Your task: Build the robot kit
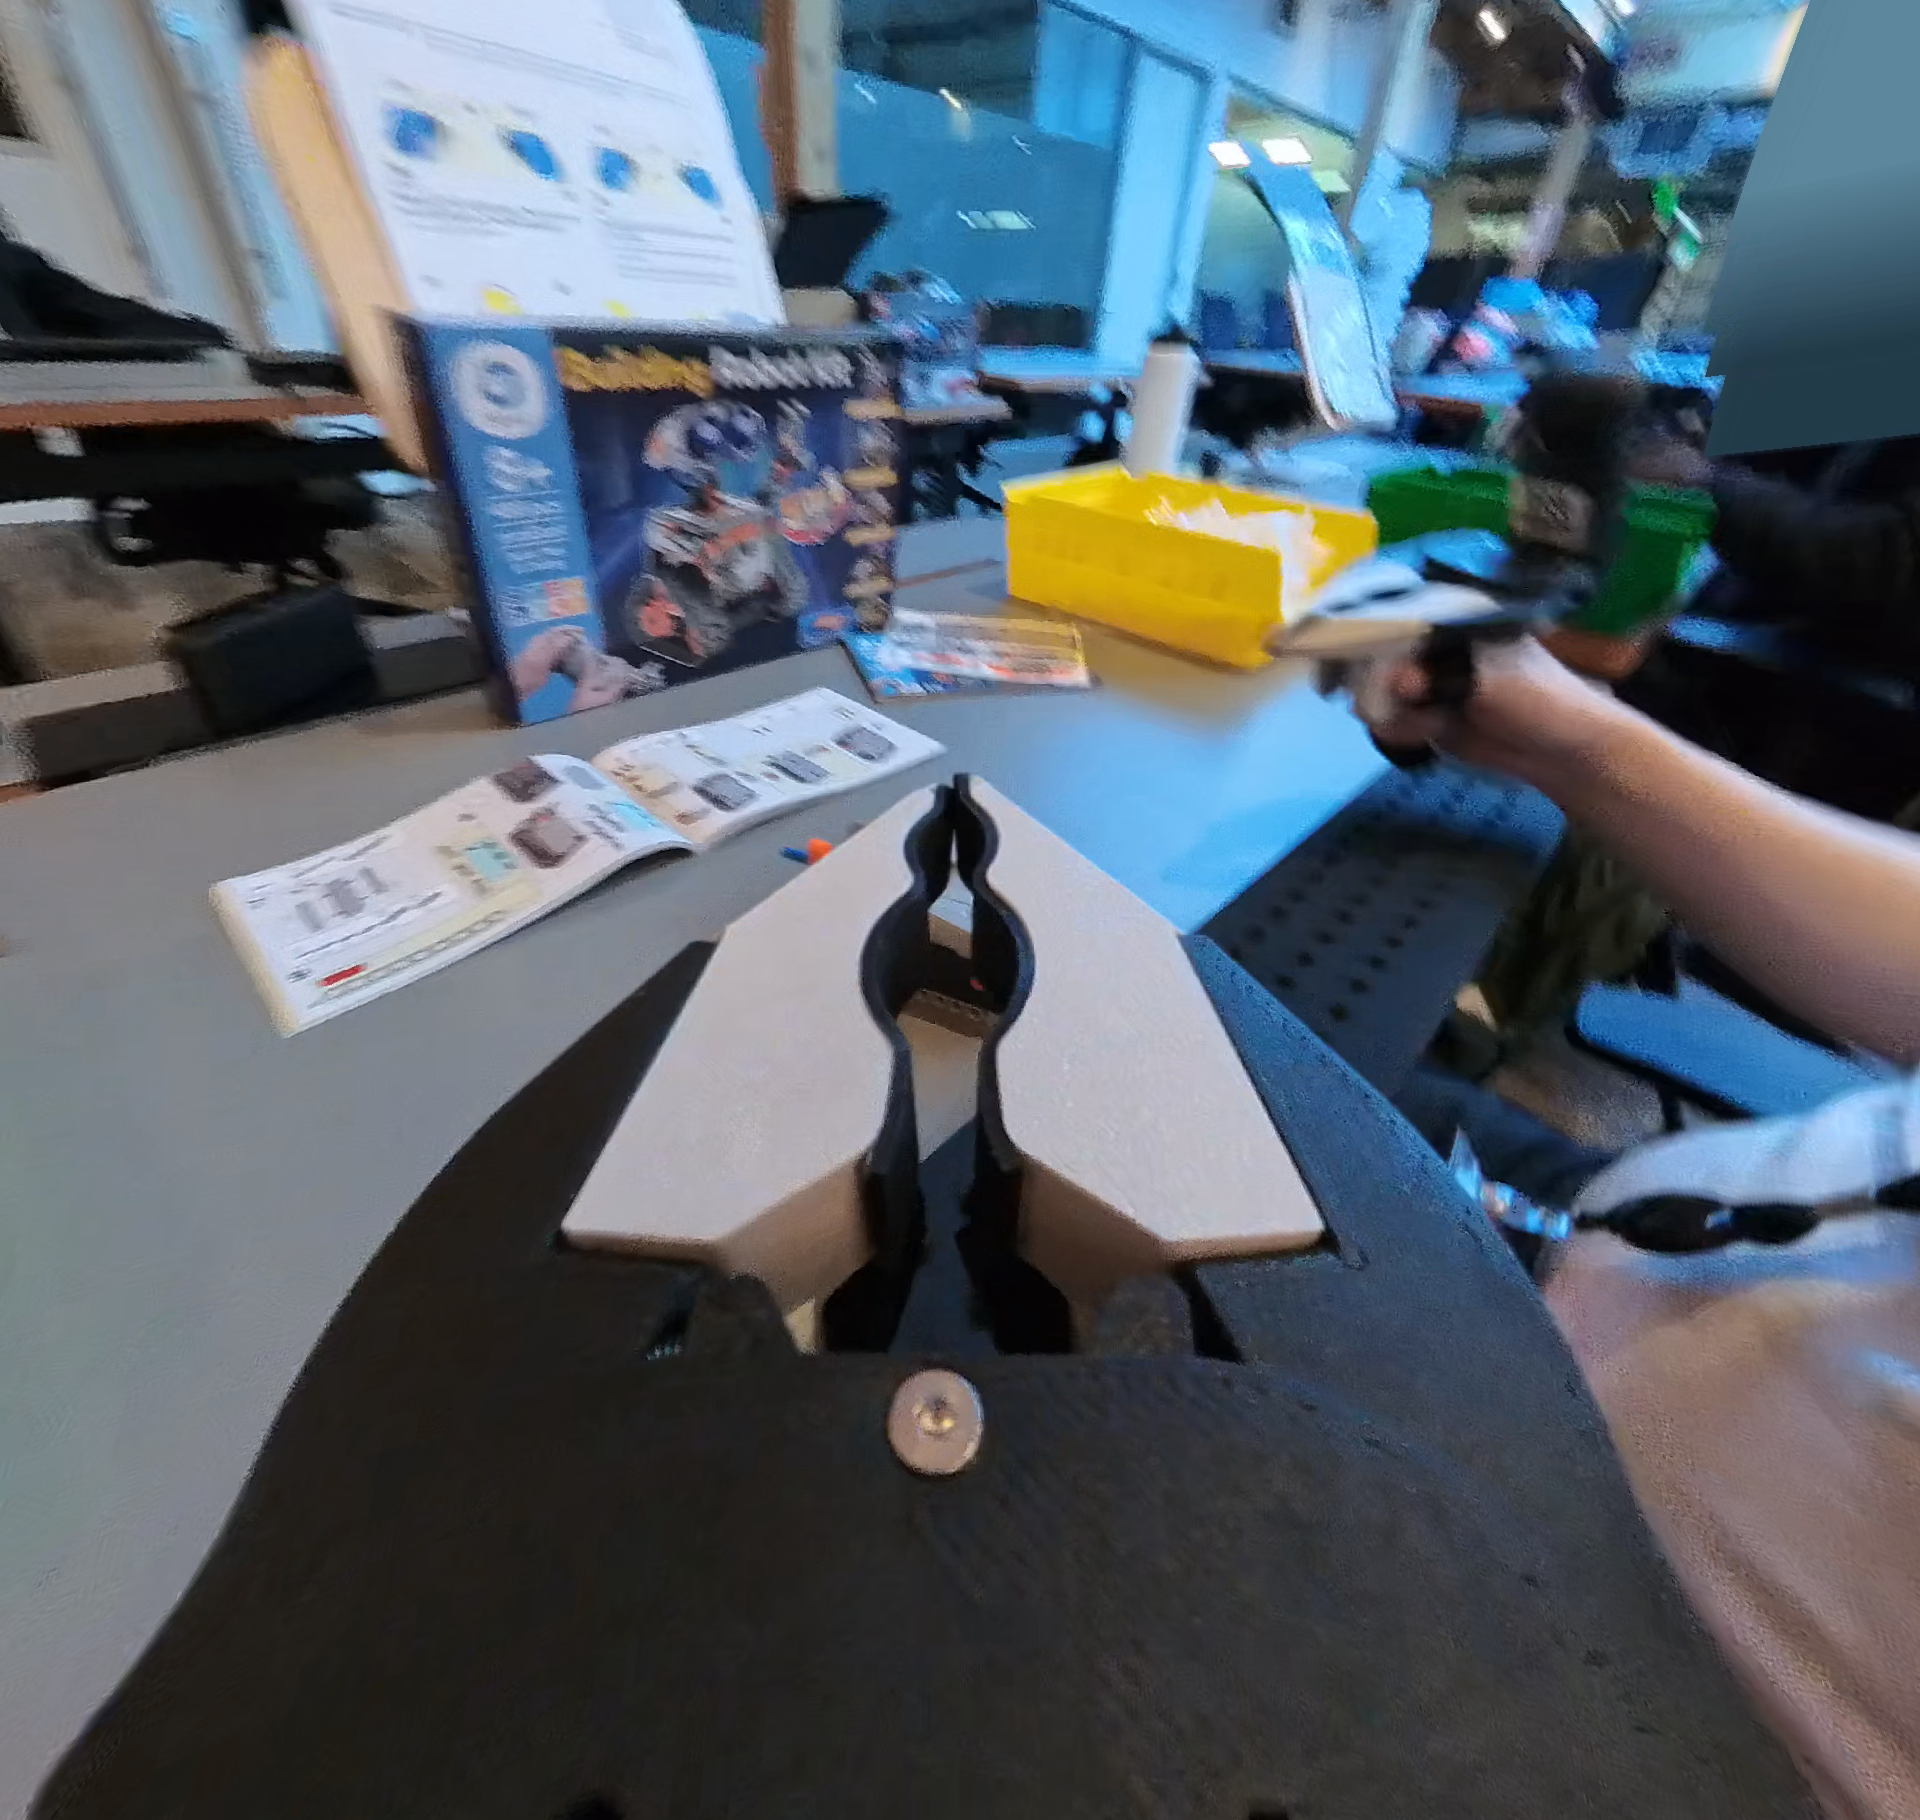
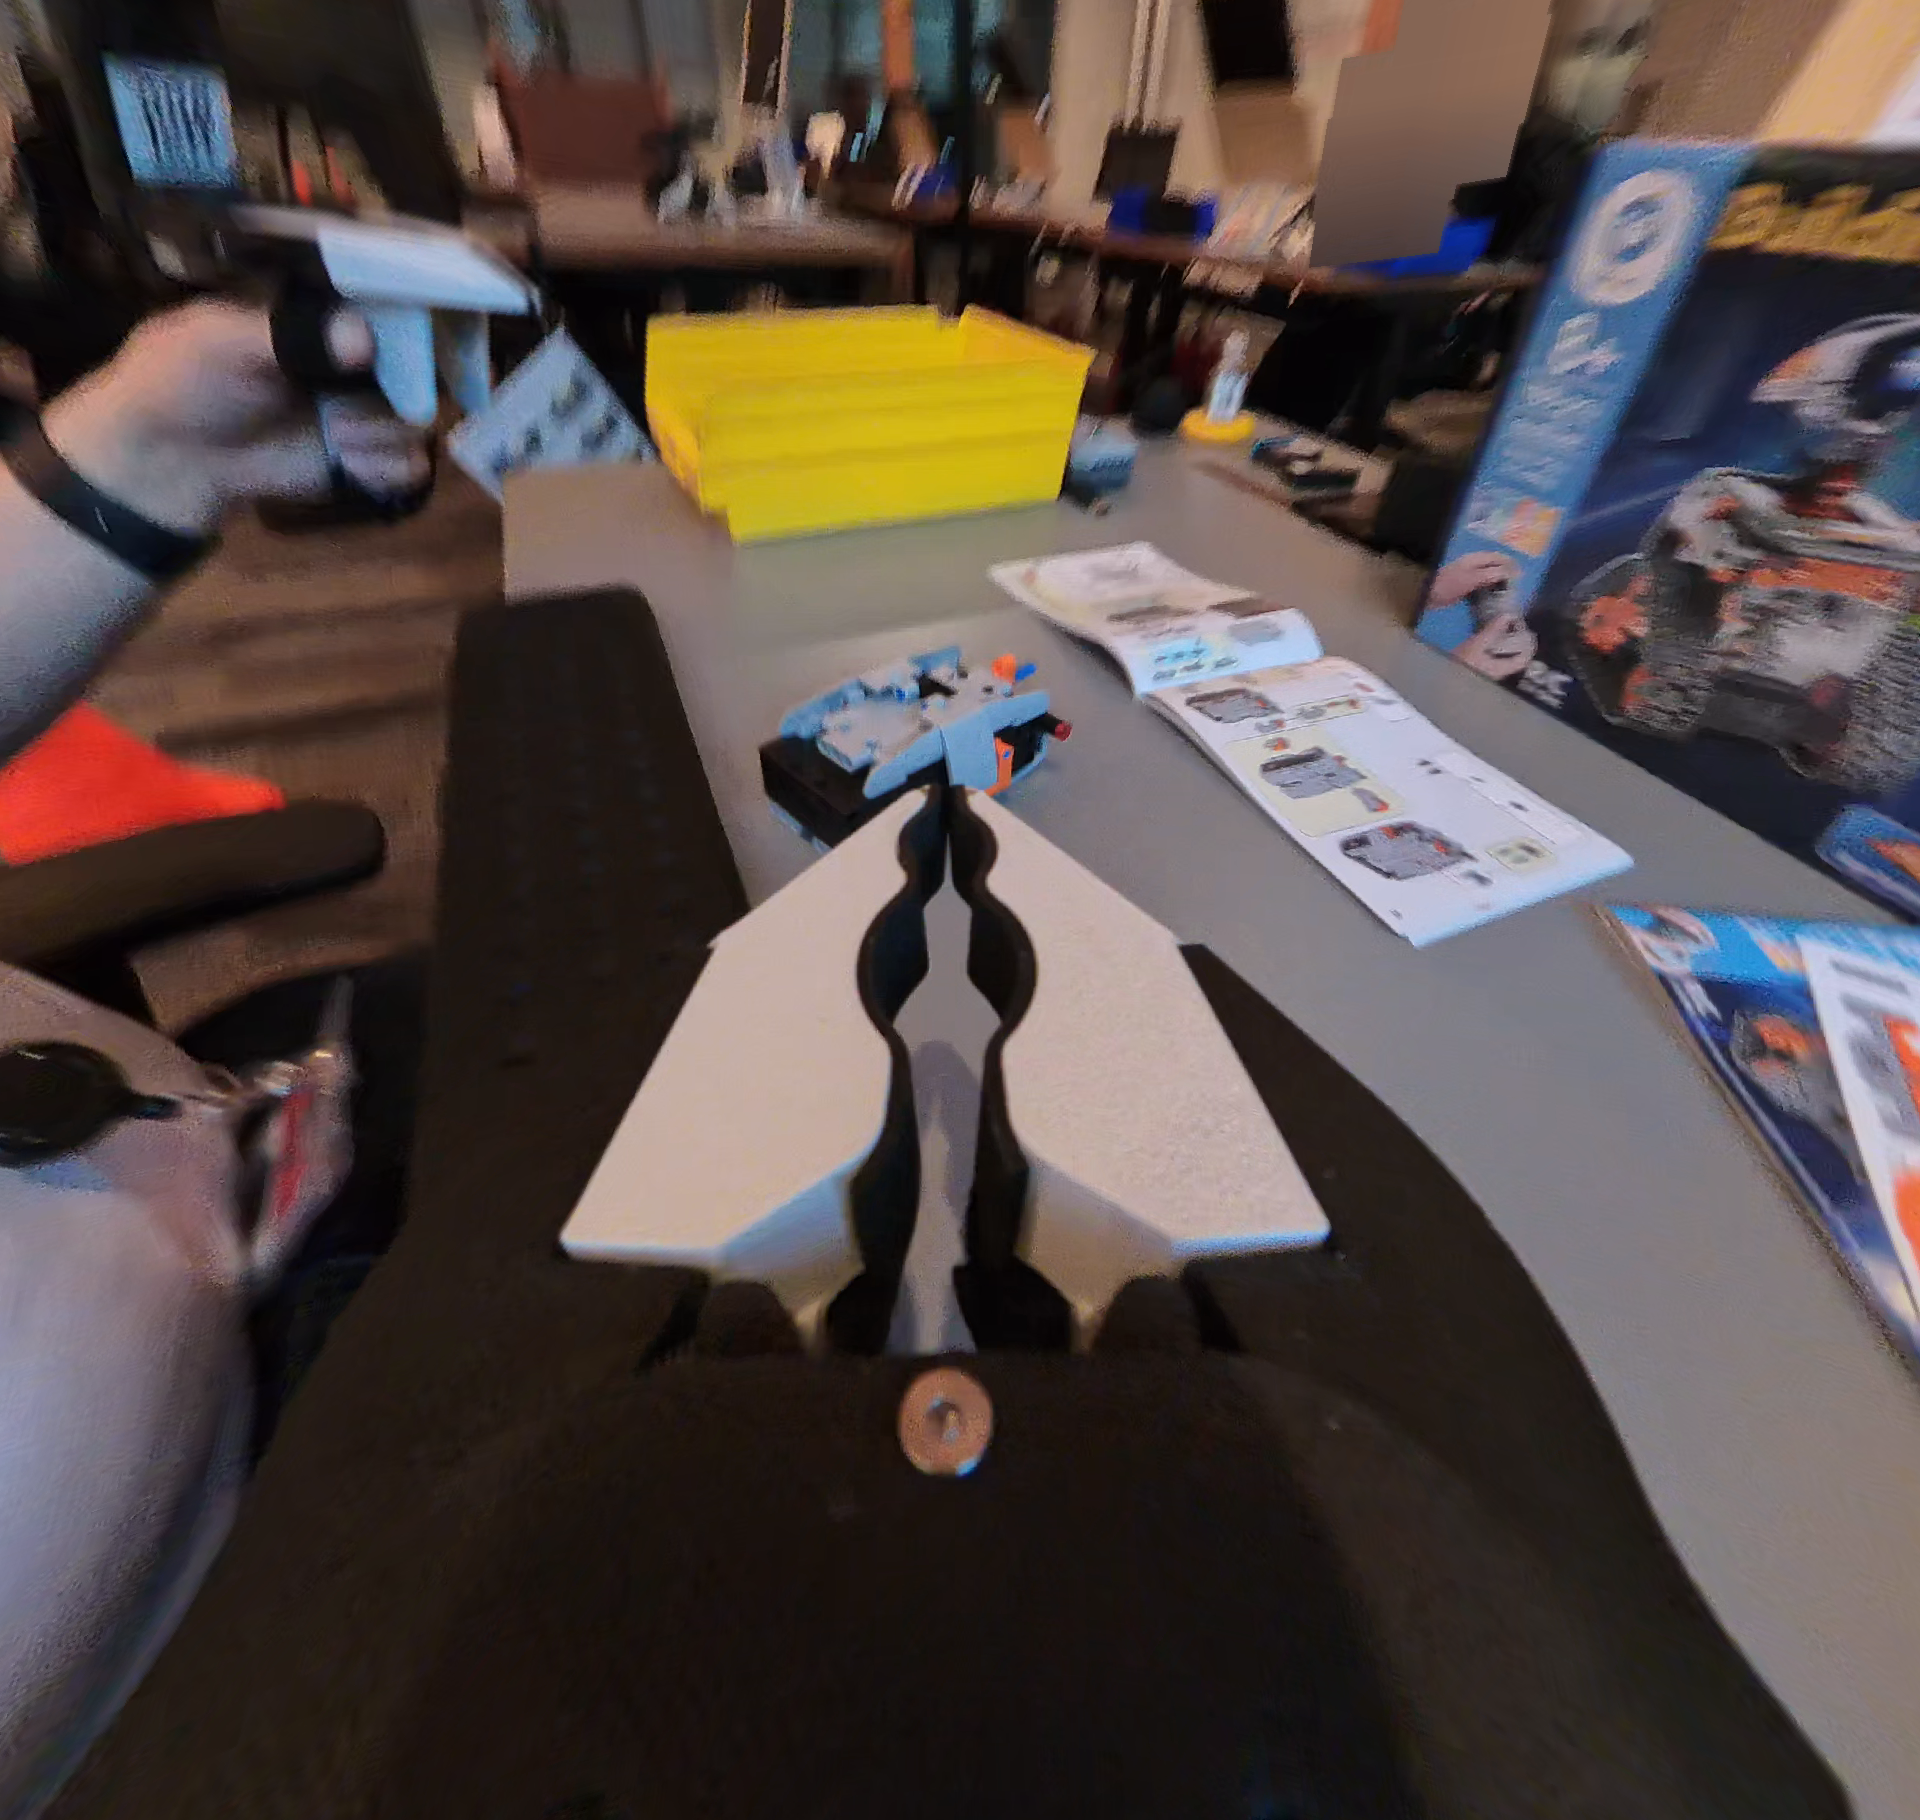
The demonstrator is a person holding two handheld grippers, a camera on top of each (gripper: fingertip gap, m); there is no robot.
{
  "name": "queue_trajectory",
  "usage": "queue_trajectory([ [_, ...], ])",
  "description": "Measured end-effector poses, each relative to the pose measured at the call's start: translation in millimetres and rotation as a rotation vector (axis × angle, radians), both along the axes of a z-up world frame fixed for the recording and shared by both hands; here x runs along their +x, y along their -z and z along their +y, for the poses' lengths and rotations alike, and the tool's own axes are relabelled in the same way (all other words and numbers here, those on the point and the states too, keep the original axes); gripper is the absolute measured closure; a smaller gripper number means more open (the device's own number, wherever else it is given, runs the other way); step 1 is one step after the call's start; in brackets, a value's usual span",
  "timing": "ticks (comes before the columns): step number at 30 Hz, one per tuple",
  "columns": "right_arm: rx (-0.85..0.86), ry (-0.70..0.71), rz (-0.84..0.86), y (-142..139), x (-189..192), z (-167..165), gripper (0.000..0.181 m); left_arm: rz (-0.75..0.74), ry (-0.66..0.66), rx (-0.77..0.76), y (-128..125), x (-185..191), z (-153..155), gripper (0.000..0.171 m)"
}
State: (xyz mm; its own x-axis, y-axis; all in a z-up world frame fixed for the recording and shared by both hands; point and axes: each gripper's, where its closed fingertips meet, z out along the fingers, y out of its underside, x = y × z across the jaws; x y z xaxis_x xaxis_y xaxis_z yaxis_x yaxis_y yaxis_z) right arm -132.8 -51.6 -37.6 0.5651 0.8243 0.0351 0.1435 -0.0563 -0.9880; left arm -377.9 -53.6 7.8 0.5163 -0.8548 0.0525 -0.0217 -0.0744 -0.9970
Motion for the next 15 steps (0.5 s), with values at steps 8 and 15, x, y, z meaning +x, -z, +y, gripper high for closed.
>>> queue_trajectory([
  [8,0.01,-0.349,-0.305,30,-108,68,0.158,0.377,0.122,0.051,78,81,66,0.128],
  [15,-0.197,-0.375,-0.296,67,-102,89,0.181,0.345,0.149,-0.085,104,75,81,0.171],
])
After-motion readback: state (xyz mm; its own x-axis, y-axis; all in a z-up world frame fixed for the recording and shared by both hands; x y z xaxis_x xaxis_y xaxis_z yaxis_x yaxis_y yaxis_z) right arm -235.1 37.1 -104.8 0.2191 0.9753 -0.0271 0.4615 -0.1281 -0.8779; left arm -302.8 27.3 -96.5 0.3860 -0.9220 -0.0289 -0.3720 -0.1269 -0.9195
